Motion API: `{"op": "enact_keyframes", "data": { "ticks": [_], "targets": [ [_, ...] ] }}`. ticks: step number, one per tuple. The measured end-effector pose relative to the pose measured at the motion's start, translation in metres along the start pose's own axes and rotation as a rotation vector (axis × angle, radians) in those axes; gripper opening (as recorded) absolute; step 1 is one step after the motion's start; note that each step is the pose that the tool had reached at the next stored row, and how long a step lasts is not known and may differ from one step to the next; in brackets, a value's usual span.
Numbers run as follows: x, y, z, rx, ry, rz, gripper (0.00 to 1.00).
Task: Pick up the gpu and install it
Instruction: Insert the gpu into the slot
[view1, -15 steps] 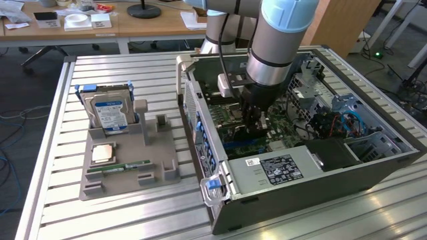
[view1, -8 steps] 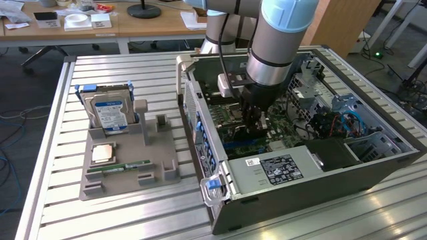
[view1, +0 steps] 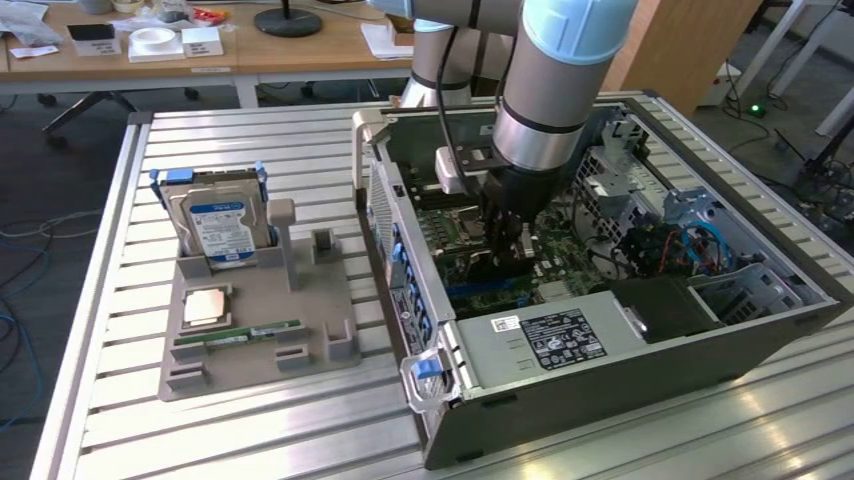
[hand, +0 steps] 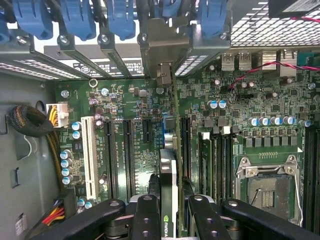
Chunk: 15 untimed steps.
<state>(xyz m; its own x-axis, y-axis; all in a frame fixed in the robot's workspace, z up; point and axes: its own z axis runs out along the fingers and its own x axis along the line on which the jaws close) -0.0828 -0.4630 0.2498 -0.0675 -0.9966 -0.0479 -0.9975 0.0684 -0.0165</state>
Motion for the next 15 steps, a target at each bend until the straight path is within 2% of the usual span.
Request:
{"op": "enact_keyframes", "data": {
  "ticks": [7, 15],
  "targets": [
    [0.0003, 0.0000, 0.0000, 0.0008, 0.0006, 0.017, 0.26],
    [0.0004, 0.0000, 0.0000, 0.0023, 0.0053, 0.039, 0.26]
  ]
}}
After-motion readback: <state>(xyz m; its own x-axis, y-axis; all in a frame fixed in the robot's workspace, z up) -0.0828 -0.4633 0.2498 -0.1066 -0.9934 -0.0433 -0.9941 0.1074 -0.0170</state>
